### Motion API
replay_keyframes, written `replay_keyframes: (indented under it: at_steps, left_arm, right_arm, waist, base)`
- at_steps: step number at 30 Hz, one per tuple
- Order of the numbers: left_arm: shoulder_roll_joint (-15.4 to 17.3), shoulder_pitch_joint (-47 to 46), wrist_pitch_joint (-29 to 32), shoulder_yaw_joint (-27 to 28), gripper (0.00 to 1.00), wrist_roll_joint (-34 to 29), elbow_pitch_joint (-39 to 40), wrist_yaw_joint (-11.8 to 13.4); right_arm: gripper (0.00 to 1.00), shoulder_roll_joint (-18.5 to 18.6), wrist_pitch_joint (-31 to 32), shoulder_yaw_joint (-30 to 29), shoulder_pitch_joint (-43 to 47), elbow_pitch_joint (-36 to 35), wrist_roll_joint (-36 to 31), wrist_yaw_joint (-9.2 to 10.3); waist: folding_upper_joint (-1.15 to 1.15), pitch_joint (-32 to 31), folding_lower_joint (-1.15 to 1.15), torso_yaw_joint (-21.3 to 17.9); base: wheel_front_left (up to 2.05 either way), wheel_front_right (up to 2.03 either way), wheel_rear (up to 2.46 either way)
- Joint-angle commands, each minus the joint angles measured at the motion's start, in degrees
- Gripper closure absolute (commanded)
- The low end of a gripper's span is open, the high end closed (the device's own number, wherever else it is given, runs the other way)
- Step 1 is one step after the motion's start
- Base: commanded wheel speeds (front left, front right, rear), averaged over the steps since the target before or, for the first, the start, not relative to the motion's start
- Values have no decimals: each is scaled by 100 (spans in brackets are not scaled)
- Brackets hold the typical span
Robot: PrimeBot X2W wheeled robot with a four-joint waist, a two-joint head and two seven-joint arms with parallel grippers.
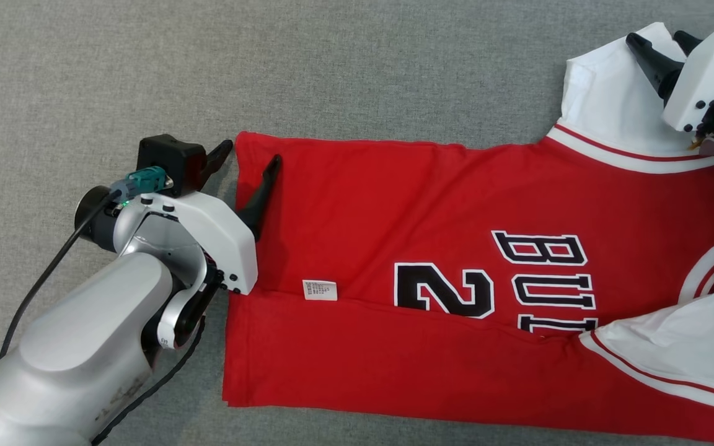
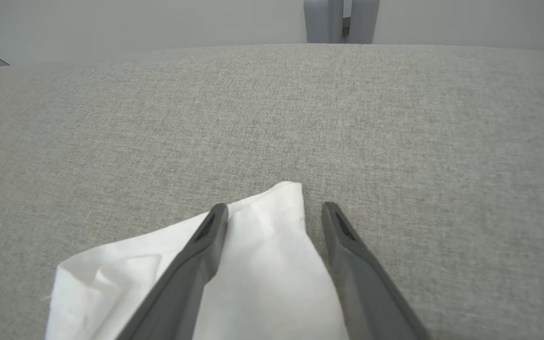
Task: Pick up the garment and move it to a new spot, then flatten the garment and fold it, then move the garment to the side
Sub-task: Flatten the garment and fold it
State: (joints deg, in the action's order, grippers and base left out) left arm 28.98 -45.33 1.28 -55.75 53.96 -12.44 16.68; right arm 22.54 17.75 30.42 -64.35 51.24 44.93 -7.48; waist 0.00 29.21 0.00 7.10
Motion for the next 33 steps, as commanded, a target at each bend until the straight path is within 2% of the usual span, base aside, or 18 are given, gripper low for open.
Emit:
replay_keyframes:
  at_steps: [1,10,11,13,15,17,18,19,20,33]
  left_arm:
    - [-4,-144,36,-7,0,16,-41,-40]
    - [-64,-254,57,48,0,116,-294,-147]
    - [-74,-266,52,51,0,116,-336,-160]
    - [-94,-286,32,51,0,111,-413,-203]
    - [-118,-332,31,42,0,113,-479,-238]
    - [-154,-359,59,21,0,137,-554,-290]
    - [-164,-364,61,12,24,147,-588,-309]
    - [-173,-369,64,-2,64,140,-616,-337]
    - [-183,-378,33,-11,100,120,-637,-363]
    - [-118,-69,-137,18,100,251,-784,-449]
  right_arm:
    - [0,48,78,86,-84,78,95,-4]
    - [1,30,75,516,-126,164,412,-4]
    - [24,33,77,562,-134,153,444,-4]
    - [52,43,49,653,-143,137,515,-4]
    - [63,58,18,736,-161,134,582,-4]
    - [84,79,4,821,-176,140,651,-4]
    - [95,78,-21,858,-176,144,680,-4]
    - [100,80,-44,900,-178,135,715,-3]
    - [100,90,-67,940,-185,131,741,-3]
    - [100,278,-612,1339,-115,58,1203,-4]
  waist:
    - [0,27,0,15]
    - [0,63,0,-19]
    - [0,69,0,-24]
    - [0,73,0,-32]
    - [0,69,0,-37]
    - [0,61,0,-40]
    - [0,55,0,-43]
    - [0,48,0,-45]
    - [0,42,0,-47]
    - [0,-424,0,-122]
  base:
    - [0,0,0]
    - [0,0,0]
    - [0,0,0]
    - [0,0,0]
    - [0,0,0]
    - [0,0,0]
    - [0,0,0]
    - [0,0,0]
    - [0,0,0]
    - [0,0,0]
